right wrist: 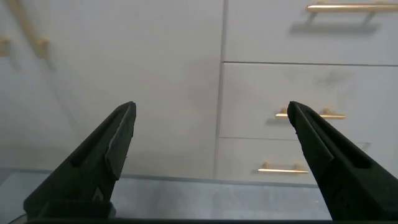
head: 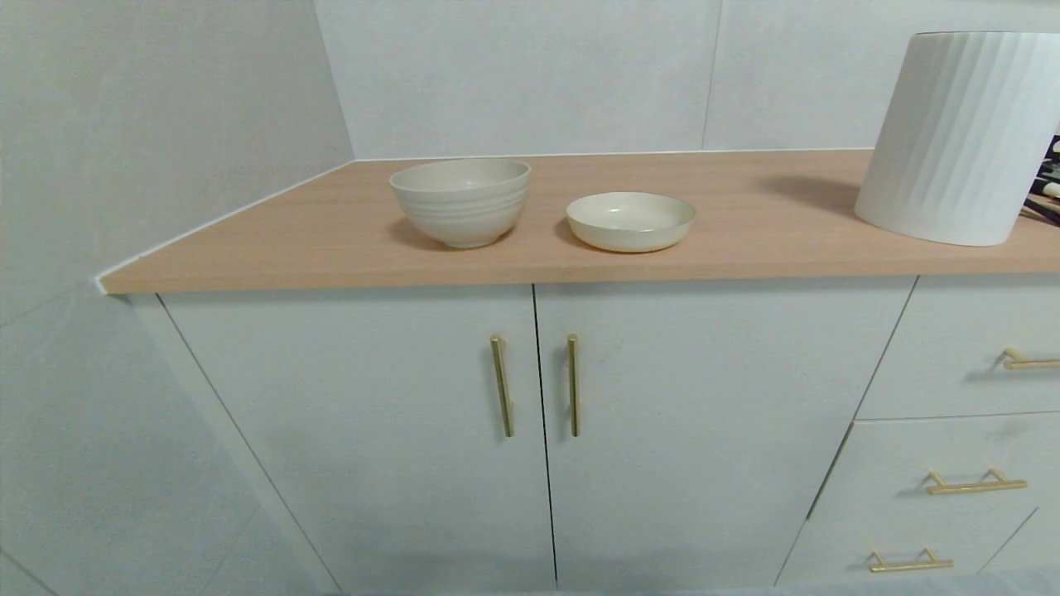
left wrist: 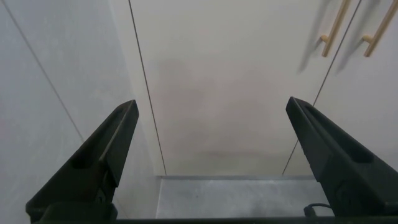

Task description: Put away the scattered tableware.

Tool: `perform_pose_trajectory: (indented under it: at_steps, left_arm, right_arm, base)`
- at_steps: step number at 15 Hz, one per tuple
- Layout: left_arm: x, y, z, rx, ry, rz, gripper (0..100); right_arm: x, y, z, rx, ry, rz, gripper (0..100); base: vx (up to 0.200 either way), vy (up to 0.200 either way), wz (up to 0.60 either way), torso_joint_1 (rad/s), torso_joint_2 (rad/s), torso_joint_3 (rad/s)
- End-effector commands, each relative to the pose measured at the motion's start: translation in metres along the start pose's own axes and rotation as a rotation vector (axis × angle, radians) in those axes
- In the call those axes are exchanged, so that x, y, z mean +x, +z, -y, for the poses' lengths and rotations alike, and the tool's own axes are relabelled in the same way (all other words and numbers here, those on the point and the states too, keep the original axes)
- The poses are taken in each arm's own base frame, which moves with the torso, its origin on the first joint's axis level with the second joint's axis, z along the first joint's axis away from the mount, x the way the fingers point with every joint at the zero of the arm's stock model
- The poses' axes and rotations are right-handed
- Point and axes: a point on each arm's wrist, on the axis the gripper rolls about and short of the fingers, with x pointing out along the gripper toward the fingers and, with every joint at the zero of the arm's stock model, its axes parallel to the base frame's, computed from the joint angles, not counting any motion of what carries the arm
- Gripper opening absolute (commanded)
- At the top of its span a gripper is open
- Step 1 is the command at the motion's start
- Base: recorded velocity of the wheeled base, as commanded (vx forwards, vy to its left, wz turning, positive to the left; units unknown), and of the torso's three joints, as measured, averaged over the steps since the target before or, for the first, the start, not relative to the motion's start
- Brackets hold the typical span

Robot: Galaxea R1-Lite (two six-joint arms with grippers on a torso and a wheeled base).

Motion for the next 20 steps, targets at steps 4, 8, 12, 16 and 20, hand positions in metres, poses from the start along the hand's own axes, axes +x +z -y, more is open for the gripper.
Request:
perform_pose_trajectory:
  at_steps: [4, 8, 12, 16, 20]
  left_arm:
    - [0.000, 0.000, 0.000, 0.000, 0.001, 0.000, 100]
    - [0.000, 0.000, 0.000, 0.000, 0.001, 0.000, 100]
    - [0.000, 0.000, 0.000, 0.000, 0.001, 0.000, 100]
    - [0.000, 0.000, 0.000, 0.000, 0.001, 0.000, 100]
    - [0.000, 0.000, 0.000, 0.003, 0.001, 0.000, 100]
  right_arm:
    - [0.037, 0.064, -0.004, 0.111, 0.382, -0.188, 100]
    - [0.063, 0.069, -0.007, 0.149, 0.503, -0.327, 100]
    - [0.084, 0.069, -0.015, 0.155, 0.615, -0.450, 100]
    - [0.144, 0.074, -0.038, 0.149, 0.707, -0.621, 100]
    - [0.215, 0.067, -0.080, 0.076, 0.664, -0.625, 100]
  base:
    - [0.000, 0.000, 0.00, 0.000, 0.00, 0.000]
    - [0.000, 0.150, 0.00, 0.003, 0.00, -0.001]
    - [0.000, 0.000, 0.00, 0.000, 0.00, 0.000]
    - [0.000, 0.000, 0.00, 0.000, 0.00, 0.000]
    - [0.000, 0.000, 0.00, 0.000, 0.00, 0.000]
